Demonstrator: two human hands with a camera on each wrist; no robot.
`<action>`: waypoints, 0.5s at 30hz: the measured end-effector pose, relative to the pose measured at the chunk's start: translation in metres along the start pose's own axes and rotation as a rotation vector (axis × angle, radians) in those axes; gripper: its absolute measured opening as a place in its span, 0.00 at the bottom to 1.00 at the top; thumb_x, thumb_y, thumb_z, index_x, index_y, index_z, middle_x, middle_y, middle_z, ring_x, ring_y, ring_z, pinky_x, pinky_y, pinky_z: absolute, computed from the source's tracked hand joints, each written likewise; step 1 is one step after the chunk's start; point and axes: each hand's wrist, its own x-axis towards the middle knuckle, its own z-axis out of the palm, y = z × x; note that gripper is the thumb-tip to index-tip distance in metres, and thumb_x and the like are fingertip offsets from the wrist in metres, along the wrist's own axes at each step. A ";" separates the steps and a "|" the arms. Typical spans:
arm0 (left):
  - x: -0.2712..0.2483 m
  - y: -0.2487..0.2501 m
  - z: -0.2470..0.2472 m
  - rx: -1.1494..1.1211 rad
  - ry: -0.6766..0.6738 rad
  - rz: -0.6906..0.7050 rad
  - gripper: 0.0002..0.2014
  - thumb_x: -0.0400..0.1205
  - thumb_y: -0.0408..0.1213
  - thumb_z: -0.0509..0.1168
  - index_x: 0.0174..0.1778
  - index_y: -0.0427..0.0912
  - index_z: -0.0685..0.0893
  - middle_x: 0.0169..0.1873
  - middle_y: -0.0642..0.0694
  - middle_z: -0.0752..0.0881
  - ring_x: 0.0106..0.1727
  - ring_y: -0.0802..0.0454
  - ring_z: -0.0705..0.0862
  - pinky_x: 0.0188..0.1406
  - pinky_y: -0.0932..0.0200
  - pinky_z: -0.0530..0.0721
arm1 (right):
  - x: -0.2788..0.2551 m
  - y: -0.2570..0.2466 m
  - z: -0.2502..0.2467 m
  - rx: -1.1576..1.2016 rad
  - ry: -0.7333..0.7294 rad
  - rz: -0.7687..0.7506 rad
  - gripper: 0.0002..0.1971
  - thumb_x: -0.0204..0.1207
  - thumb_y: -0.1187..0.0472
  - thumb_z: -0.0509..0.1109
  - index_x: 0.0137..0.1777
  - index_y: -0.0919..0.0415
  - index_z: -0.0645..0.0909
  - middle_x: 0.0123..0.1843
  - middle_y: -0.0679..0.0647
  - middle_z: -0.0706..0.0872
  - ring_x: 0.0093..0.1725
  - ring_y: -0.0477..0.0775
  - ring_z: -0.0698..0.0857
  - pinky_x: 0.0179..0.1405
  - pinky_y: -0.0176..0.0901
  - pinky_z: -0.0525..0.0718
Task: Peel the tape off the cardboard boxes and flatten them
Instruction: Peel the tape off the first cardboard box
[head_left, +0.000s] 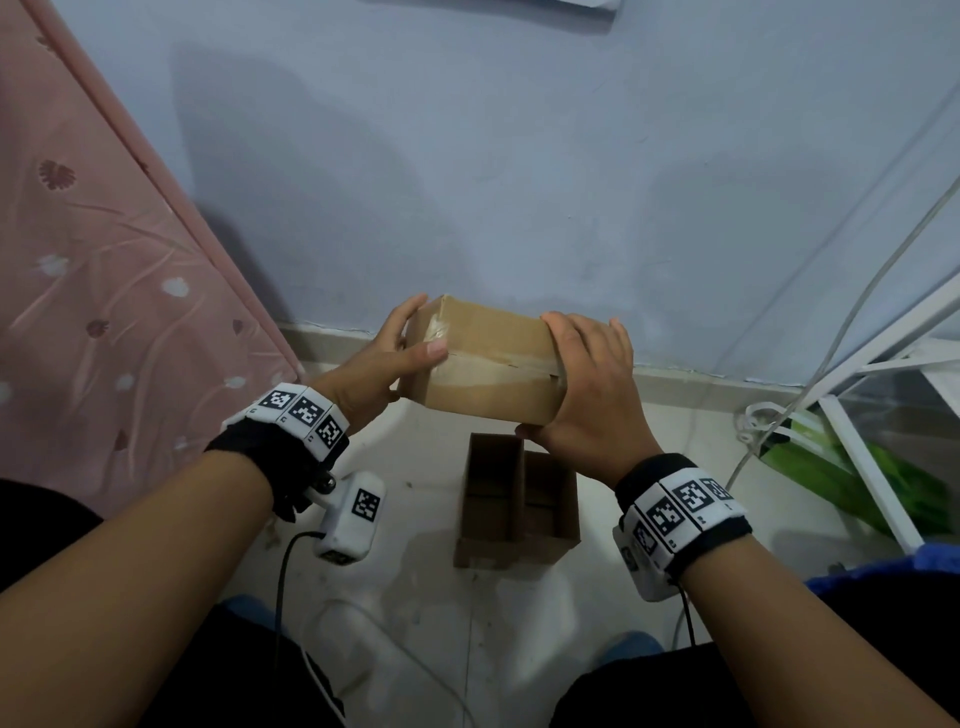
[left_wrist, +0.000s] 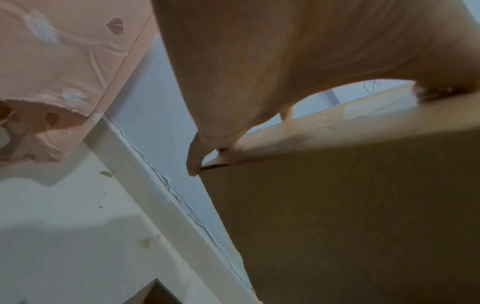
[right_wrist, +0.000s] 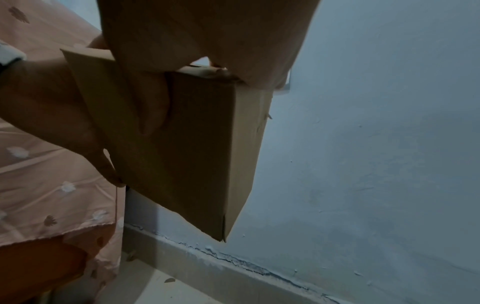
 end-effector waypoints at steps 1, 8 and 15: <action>0.000 0.001 -0.001 0.014 -0.011 -0.011 0.60 0.52 0.66 0.80 0.83 0.66 0.62 0.72 0.52 0.78 0.70 0.50 0.80 0.64 0.44 0.82 | 0.000 0.000 0.000 0.008 -0.002 0.005 0.59 0.48 0.45 0.89 0.80 0.63 0.70 0.71 0.59 0.78 0.71 0.61 0.74 0.84 0.73 0.59; -0.001 0.013 0.000 0.057 0.027 0.006 0.46 0.53 0.61 0.77 0.71 0.63 0.74 0.62 0.44 0.84 0.49 0.57 0.90 0.36 0.62 0.87 | -0.003 0.002 0.004 0.053 -0.050 0.058 0.60 0.49 0.47 0.91 0.81 0.63 0.67 0.72 0.57 0.77 0.73 0.59 0.72 0.86 0.70 0.55; -0.002 0.015 -0.002 0.051 0.066 0.033 0.46 0.54 0.59 0.79 0.71 0.60 0.78 0.66 0.39 0.84 0.50 0.55 0.90 0.35 0.67 0.86 | -0.005 0.003 0.005 0.078 -0.078 0.076 0.59 0.51 0.48 0.91 0.81 0.63 0.65 0.73 0.58 0.75 0.73 0.60 0.71 0.85 0.73 0.55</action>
